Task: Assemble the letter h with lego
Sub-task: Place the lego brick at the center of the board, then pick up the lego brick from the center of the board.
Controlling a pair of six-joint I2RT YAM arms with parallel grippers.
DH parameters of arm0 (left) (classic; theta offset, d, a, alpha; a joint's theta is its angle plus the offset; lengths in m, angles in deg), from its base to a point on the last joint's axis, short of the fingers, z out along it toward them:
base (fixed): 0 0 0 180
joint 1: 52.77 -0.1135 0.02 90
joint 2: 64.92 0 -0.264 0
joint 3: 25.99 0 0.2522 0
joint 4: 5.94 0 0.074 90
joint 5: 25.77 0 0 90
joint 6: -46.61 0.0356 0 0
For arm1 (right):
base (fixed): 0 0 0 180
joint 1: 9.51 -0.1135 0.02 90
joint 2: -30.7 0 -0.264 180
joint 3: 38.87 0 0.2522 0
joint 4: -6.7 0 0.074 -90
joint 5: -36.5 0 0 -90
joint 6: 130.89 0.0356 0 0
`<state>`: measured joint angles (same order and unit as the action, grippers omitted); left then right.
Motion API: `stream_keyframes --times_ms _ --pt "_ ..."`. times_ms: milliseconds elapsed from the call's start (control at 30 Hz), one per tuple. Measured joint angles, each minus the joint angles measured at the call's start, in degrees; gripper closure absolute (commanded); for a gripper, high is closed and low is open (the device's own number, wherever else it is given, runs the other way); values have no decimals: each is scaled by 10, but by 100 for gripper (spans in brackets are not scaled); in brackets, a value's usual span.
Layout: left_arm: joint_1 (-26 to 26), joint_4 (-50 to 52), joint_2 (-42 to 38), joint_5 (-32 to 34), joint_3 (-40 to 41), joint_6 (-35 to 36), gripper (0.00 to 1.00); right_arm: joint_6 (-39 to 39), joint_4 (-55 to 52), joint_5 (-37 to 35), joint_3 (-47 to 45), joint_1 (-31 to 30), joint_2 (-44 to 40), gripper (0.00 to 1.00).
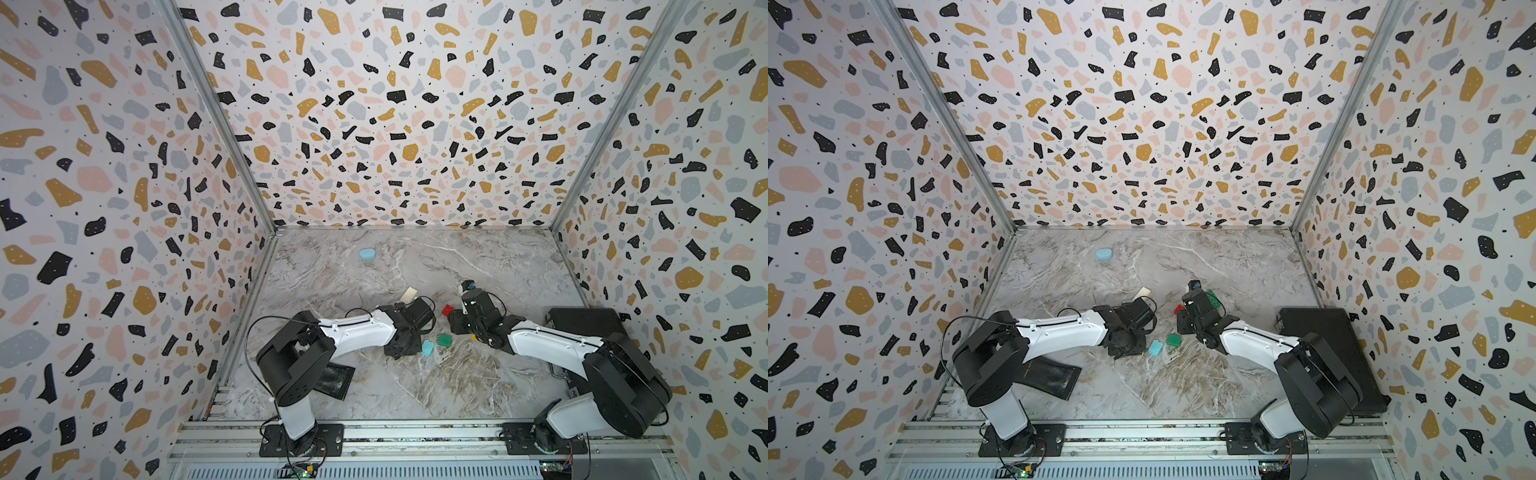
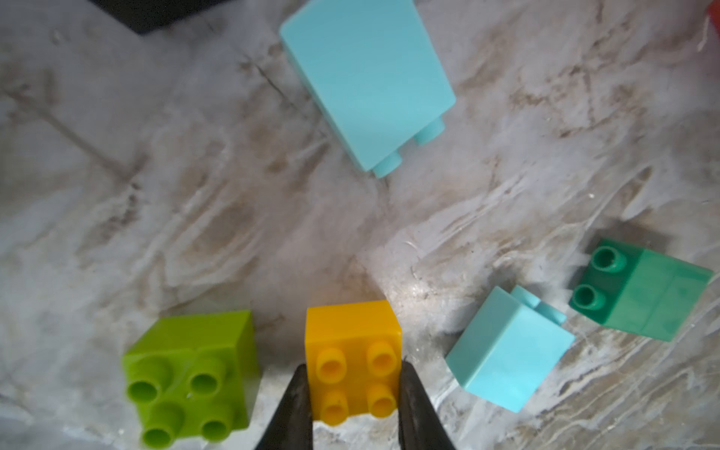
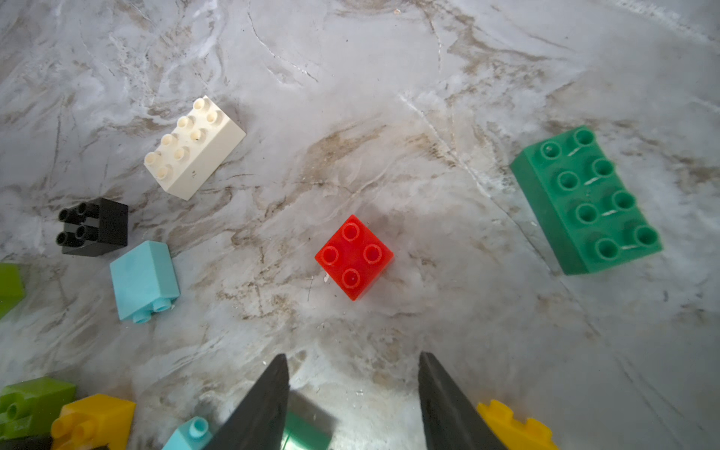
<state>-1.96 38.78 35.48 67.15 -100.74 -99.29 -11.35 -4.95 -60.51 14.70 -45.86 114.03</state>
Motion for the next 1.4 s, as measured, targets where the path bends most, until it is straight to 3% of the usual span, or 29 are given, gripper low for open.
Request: stream_keyframes --times_ms 400,600,833,1067,1400 --pt "0 45 -29 22 -11 17 37 0 0 0 0 0 0 43" --pt "-16 73 -108 39 -33 48 33 0 0 0 0 0 1 43" --pt "-69 78 -147 10 -1 120 27 0 0 0 0 0 5 43" --pt "-79 71 -146 -33 51 201 29 -1 -2 2 6 0 11 43" --pt "-110 37 -77 -88 67 223 36 -2 -5 2 9 0 18 43"
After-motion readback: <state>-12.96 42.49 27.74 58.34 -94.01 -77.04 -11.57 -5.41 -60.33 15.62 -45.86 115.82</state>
